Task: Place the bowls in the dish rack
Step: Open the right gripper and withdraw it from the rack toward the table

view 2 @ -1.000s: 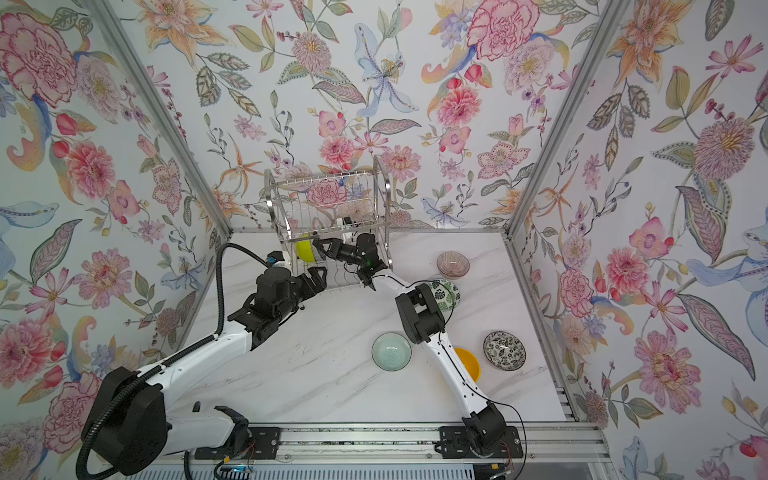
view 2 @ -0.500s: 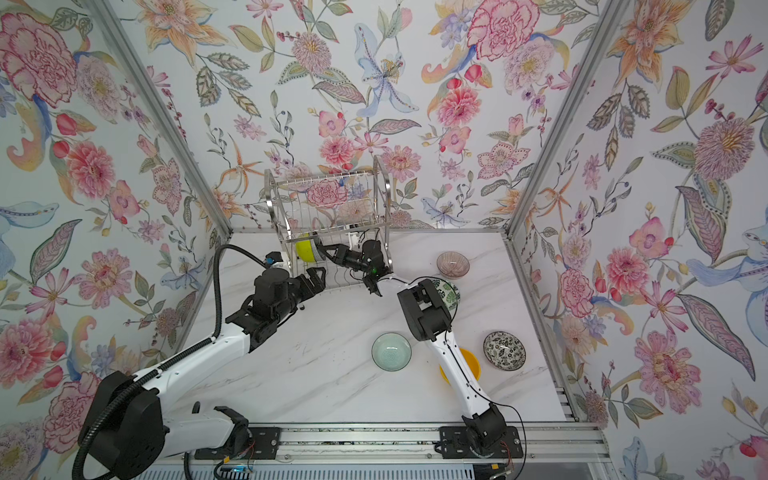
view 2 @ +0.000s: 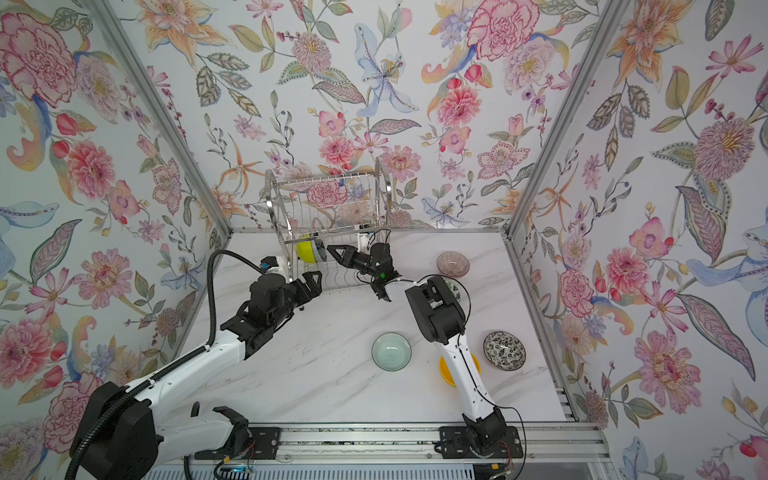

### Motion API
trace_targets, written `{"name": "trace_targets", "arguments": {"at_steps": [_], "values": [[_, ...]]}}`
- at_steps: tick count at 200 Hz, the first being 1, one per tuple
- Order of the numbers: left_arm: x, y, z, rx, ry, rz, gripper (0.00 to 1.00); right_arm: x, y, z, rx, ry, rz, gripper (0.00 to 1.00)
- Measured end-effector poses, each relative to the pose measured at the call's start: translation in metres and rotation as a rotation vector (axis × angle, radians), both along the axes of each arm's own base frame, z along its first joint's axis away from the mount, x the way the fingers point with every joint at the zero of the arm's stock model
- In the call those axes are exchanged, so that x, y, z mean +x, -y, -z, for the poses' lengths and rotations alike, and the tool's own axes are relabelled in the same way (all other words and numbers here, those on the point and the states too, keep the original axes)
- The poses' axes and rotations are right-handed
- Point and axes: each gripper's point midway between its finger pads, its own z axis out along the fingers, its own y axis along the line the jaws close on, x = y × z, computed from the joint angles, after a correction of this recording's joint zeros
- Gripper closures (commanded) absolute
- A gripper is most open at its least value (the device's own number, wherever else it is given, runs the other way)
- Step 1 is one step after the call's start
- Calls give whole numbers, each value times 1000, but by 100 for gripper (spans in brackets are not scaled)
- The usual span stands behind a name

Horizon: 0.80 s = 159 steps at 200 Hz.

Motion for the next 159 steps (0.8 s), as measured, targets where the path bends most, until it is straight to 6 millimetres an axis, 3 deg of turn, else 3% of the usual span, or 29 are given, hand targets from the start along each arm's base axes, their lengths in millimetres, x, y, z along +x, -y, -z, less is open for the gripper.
{"name": "trace_targets", "arguments": {"at_steps": [22, 91, 159], "values": [[-2, -1, 6, 13, -9, 2, 1, -6, -1, -3, -3, 26, 1, 60], [-14, -8, 14, 23, -9, 7, 1, -27, 1, 23, -85, 46, 5, 55], [-21, -9, 18, 31, -15, 20, 1, -48, 10, -8, -123, 155, 41, 45]]}}
